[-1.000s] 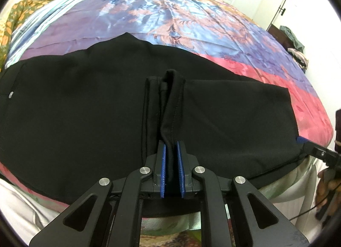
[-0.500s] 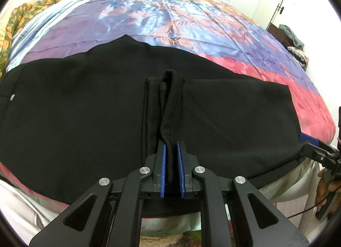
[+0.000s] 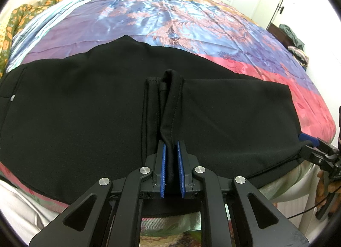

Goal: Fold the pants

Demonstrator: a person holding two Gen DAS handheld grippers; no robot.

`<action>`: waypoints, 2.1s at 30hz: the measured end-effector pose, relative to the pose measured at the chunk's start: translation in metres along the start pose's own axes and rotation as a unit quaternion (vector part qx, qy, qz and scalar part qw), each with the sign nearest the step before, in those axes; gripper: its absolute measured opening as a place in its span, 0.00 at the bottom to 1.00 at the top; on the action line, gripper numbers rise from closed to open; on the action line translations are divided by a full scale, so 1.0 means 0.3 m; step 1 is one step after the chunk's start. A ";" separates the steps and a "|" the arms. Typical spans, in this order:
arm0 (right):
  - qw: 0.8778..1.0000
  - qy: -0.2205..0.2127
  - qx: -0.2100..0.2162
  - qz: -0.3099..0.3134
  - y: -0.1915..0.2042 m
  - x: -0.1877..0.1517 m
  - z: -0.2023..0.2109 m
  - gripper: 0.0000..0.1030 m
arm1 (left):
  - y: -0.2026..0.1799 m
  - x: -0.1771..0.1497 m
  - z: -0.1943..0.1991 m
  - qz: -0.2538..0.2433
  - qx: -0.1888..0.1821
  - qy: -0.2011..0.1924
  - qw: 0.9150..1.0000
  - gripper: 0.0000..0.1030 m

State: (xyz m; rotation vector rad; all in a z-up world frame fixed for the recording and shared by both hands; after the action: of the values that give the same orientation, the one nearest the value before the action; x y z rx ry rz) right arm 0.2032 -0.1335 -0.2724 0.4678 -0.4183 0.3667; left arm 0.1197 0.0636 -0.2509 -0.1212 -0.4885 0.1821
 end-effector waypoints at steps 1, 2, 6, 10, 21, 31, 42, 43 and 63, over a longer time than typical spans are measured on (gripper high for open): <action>1.000 0.000 -0.001 0.001 0.000 -0.001 -0.001 1.00 | 0.001 0.001 0.000 0.000 0.000 0.000 1.000 0.11; 1.000 0.001 -0.002 0.002 0.001 -0.001 -0.001 1.00 | 0.001 0.001 0.000 0.000 0.000 0.000 1.000 0.11; 1.000 0.002 -0.008 0.008 0.003 -0.002 -0.004 1.00 | 0.000 0.000 0.000 0.000 0.000 0.000 1.000 0.11; 1.000 0.002 -0.009 0.008 0.002 -0.002 -0.005 1.00 | 0.000 0.001 0.000 -0.001 0.000 0.000 1.000 0.11; 1.000 0.003 -0.017 0.015 0.003 0.001 -0.010 1.00 | -0.001 0.000 0.000 -0.007 0.003 0.000 1.000 0.11; 1.000 0.004 -0.022 0.020 0.004 -0.001 -0.013 1.00 | -0.004 0.000 0.001 -0.012 0.005 0.001 1.000 0.11; 0.999 0.004 -0.029 0.025 0.007 -0.001 -0.016 1.00 | -0.009 0.001 -0.001 -0.024 0.013 0.003 1.000 0.11; 0.999 0.004 -0.029 0.025 0.006 -0.001 -0.016 1.00 | -0.009 0.001 -0.002 -0.025 0.013 0.003 1.000 0.11; 0.999 0.003 -0.033 0.029 0.008 0.001 -0.019 1.00 | -0.012 -0.001 -0.001 -0.028 0.016 0.002 0.999 0.11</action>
State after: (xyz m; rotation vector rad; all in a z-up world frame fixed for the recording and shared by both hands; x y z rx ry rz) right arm 0.2041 -0.1284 -0.2760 0.3906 -0.4372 0.4082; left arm 0.1202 0.0600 -0.2507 -0.0762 -0.4842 0.1350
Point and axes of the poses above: each gripper's, at about its wrist camera, not at the fingertips, and z roughly against the way its jaws point, y to its left, x to its top, the point moved 7 cm from there along -z, roughly the way its jaws point, and after that the axes turned 5 degrees about y, right-handed, at the moved point
